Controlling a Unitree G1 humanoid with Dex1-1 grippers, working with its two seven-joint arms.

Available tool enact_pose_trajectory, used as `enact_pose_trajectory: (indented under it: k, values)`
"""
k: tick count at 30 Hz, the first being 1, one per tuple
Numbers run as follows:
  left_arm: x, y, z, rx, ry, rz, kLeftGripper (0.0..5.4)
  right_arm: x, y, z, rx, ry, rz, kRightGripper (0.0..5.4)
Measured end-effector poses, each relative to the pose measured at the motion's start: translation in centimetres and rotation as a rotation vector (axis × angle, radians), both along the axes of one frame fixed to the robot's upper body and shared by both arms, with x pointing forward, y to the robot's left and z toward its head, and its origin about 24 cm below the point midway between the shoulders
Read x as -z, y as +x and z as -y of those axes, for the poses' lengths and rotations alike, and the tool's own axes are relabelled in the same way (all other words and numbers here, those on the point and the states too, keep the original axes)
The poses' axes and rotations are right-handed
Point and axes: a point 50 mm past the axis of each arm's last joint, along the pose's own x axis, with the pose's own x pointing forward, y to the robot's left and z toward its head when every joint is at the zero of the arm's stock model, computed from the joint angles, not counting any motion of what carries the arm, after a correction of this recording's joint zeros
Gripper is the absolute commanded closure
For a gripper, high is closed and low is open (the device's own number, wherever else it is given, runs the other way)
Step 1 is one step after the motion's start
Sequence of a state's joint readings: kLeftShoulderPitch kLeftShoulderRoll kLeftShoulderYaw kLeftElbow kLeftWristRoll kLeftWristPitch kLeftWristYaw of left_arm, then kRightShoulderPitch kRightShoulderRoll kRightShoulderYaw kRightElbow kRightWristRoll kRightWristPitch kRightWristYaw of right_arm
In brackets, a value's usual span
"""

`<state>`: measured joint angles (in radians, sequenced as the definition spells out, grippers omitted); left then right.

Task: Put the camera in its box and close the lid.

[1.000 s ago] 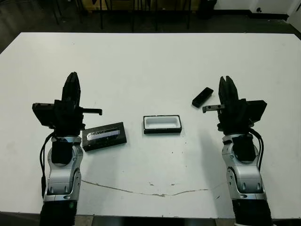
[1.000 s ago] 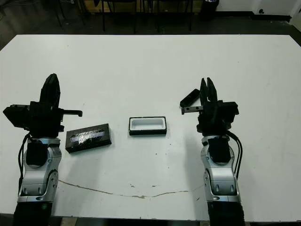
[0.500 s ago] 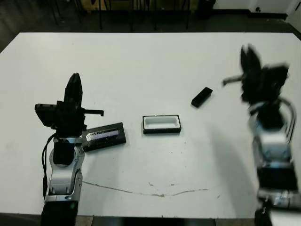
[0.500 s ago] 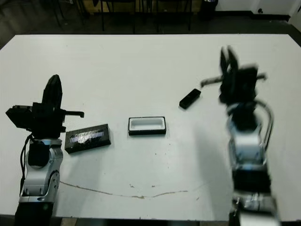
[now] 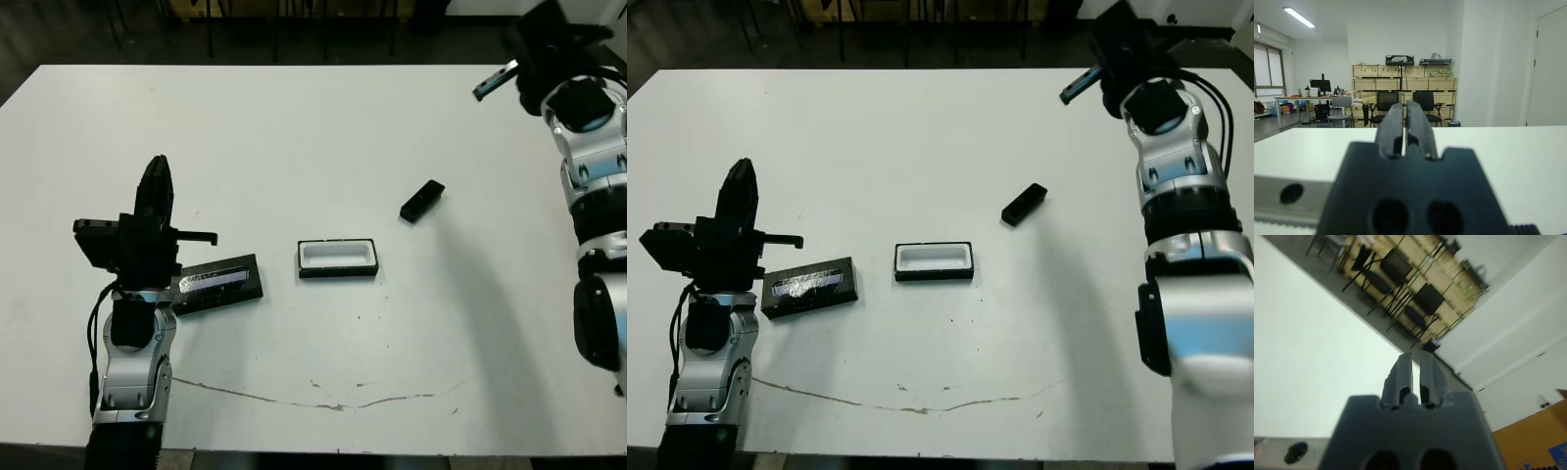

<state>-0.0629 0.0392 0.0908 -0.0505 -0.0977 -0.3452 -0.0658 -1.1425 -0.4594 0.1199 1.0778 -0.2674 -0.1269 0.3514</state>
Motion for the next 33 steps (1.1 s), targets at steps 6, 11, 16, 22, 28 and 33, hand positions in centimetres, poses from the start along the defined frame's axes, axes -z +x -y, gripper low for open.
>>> enact_pose_trajectory:
  k: [6,11,16,22,28,33]
  values:
    - [0.2,0.0,0.0,0.003,0.0,-0.008,5.4,2.1,0.2,-1.4,-0.071,-0.084,-0.141,5.39]
    - [0.2,0.0,0.0,0.004,0.0,-0.008,5.4,3.0,0.3,-3.1,-0.139,-0.12,-0.209,5.39]
    - [0.3,0.1,0.2,0.009,0.001,-0.01,5.4,3.6,0.3,-3.5,-0.14,-0.11,-0.246,5.39]
    - [0.5,0.1,0.3,0.013,0.001,-0.023,5.4,4.7,0.2,-4.0,-0.148,-0.106,-0.279,5.39]
    - [0.8,0.1,0.3,0.012,0.003,-0.032,5.4,5.8,-0.1,-3.8,-0.135,-0.107,-0.31,5.39]
    - [0.9,0.1,0.3,0.011,0.001,-0.036,5.4,6.8,-0.2,-3.8,-0.126,-0.144,-0.335,5.39]
